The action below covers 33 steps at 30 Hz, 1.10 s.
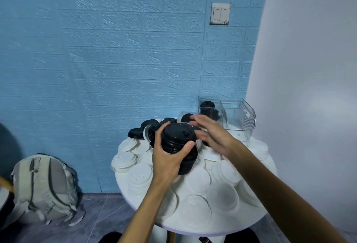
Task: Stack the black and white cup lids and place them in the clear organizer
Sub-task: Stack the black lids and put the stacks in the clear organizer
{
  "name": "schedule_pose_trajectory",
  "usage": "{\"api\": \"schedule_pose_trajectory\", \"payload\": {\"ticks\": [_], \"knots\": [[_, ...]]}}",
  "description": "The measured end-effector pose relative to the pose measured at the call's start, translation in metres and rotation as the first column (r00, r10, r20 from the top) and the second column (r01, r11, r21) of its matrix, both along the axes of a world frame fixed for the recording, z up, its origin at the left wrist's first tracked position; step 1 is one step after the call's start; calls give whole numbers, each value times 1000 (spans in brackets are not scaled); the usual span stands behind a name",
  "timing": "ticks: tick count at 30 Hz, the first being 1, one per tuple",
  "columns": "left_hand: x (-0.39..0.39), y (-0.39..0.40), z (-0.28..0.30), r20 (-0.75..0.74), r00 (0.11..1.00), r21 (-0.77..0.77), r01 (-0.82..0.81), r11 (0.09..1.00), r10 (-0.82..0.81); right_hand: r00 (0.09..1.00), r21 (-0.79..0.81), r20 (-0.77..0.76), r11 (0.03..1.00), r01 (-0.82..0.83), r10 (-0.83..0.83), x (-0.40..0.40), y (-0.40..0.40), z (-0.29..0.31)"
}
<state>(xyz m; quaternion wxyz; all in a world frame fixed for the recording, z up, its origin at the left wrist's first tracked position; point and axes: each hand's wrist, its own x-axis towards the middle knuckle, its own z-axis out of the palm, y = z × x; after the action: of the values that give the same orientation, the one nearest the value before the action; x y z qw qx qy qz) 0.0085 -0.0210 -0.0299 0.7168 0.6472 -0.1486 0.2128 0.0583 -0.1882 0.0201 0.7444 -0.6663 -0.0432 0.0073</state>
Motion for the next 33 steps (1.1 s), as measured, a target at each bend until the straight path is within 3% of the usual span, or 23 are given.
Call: {"api": "schedule_pose_trajectory", "payload": {"ticks": [1,3,5,7,10,18,20,21,25,33], "knots": [[0,2,0,-9,1000,0,-4,1000,4,985,-211,34,962,174,-170,10,-13,-5],[0,7,-2,-26,1000,0,-11,1000,11,904,-529,129,743,410,-407,29,-38,-17],[-1,10,-3,-43,999,-6,-17,1000,16,892,-709,119,591,384,-437,41,-56,-34],[-1,10,-4,-58,998,-22,-14,1000,13,920,-846,32,480,233,-390,47,-61,-49],[-2,9,-4,-62,998,-22,-8,1000,6,941,-937,-13,333,107,-339,50,-64,-64],[-3,11,-5,-64,998,-20,-5,1000,4,958,-976,105,155,150,-268,41,-68,-62],[-4,10,-5,-62,998,-20,3,1000,-4,946,-962,161,169,214,-281,39,-72,-62],[-5,9,-5,-63,998,-24,6,1000,-7,934,-938,192,223,265,-303,37,-74,-62],[-6,7,-6,-73,997,-32,5,999,-7,910,-735,202,558,385,-362,28,-75,-48],[-7,5,-2,-64,998,-32,17,999,-19,941,-676,73,677,290,-331,26,-72,-34]]}}
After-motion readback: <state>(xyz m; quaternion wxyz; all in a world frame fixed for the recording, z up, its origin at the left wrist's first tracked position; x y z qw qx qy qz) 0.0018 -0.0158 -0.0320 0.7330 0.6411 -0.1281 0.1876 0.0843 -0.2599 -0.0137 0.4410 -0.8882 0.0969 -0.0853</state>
